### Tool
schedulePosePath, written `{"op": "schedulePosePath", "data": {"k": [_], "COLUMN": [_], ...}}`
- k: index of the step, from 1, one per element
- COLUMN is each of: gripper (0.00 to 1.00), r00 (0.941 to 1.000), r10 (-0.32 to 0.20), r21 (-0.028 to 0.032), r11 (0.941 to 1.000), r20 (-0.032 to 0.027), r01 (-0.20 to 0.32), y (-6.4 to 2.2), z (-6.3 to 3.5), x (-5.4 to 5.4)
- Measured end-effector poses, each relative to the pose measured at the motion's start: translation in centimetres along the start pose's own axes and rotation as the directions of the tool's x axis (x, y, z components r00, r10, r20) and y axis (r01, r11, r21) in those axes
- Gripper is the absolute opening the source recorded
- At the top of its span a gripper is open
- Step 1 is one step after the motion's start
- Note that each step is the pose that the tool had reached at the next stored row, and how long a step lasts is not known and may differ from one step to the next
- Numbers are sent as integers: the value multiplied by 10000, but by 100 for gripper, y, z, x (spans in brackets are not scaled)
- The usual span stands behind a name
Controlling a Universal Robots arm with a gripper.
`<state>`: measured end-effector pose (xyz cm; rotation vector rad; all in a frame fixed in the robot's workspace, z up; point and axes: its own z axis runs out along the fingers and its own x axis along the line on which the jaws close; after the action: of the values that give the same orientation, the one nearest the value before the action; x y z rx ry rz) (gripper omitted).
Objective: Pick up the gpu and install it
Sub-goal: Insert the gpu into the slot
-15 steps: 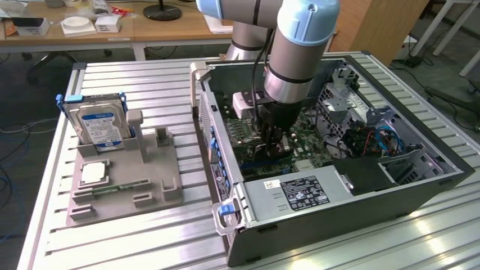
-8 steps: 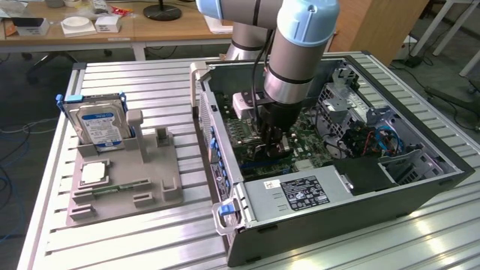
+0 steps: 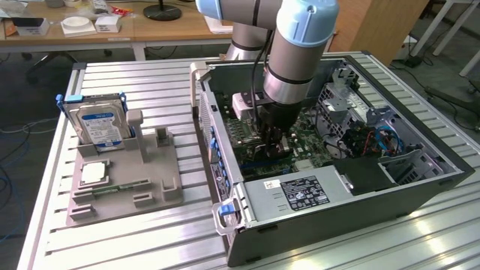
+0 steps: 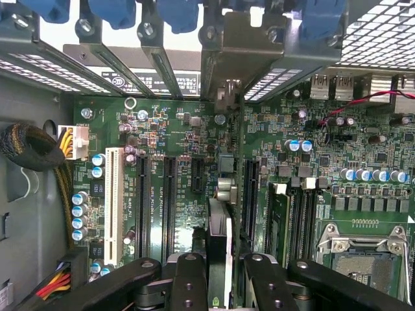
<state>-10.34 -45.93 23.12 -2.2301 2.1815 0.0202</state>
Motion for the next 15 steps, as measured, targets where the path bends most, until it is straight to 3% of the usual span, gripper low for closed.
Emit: {"op": "schedulePosePath", "data": {"k": [15], "gripper": [27], "r00": [10000], "r10": [0], "r21": [0], "r11": [10000], "r20": [0], "r01": [0], "y": [0], "z": [0], "x": [0]}}
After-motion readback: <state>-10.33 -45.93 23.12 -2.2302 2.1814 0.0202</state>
